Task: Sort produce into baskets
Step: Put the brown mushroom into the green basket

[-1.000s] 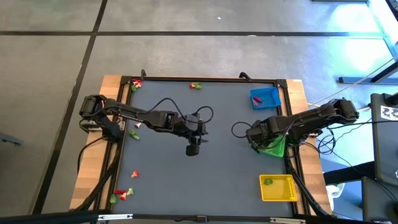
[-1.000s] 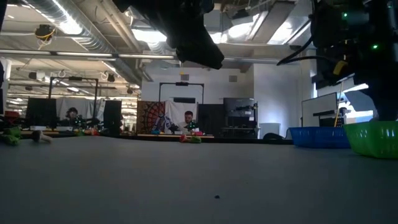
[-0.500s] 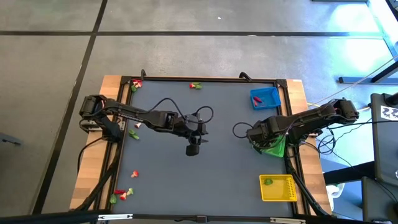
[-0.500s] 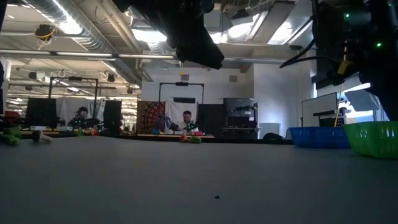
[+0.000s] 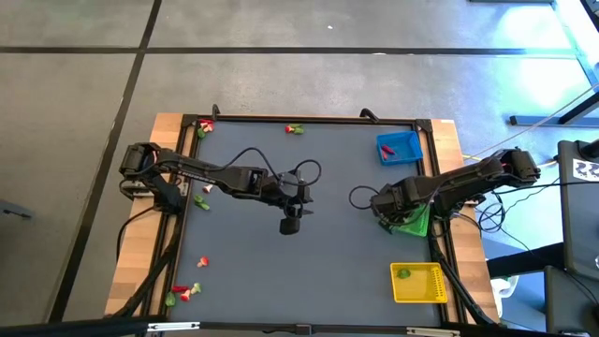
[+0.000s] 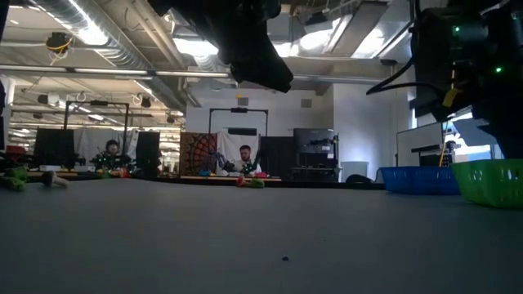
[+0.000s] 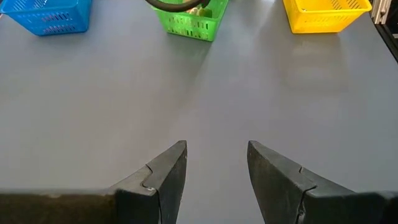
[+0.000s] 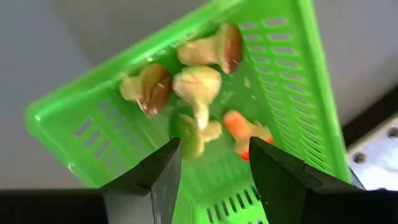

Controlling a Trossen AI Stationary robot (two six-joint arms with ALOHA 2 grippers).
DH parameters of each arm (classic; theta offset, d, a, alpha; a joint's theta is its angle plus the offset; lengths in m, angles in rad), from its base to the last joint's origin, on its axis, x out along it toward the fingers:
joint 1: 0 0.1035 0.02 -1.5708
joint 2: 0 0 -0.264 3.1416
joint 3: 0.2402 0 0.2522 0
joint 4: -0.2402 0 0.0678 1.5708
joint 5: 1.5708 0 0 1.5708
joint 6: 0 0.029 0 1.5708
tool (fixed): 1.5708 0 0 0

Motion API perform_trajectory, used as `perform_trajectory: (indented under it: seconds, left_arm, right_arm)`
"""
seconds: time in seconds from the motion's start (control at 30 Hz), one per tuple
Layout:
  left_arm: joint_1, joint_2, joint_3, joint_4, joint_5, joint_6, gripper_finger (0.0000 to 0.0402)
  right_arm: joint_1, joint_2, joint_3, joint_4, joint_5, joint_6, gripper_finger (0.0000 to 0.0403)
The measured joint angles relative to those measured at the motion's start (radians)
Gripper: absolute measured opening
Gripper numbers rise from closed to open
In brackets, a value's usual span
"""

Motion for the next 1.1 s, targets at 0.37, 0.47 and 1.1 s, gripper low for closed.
perform_trajectory:
  seconds: [0.37, 0.47, 1.1]
  left_arm:
    - [0.0, 0.0, 0.0, 0.002, -0.001, -0.004, 0.0166]
    - [0.0, 0.0, 0.0, 0.002, -0.004, 0.005, 0.0166]
    - [0.0, -0.053, 0.0, -0.125, -0.006, 0.048, 0.0166]
  right_arm:
    - [0.0, 0.0, -0.06, 0.044, -0.025, -0.007, 0.0186]
    - [0.0, 0.0, -0.06, 0.044, -0.045, -0.038, 0.0186]
    - [0.0, -0.001, 0.155, -0.06, 0.065, -0.098, 0.0186]
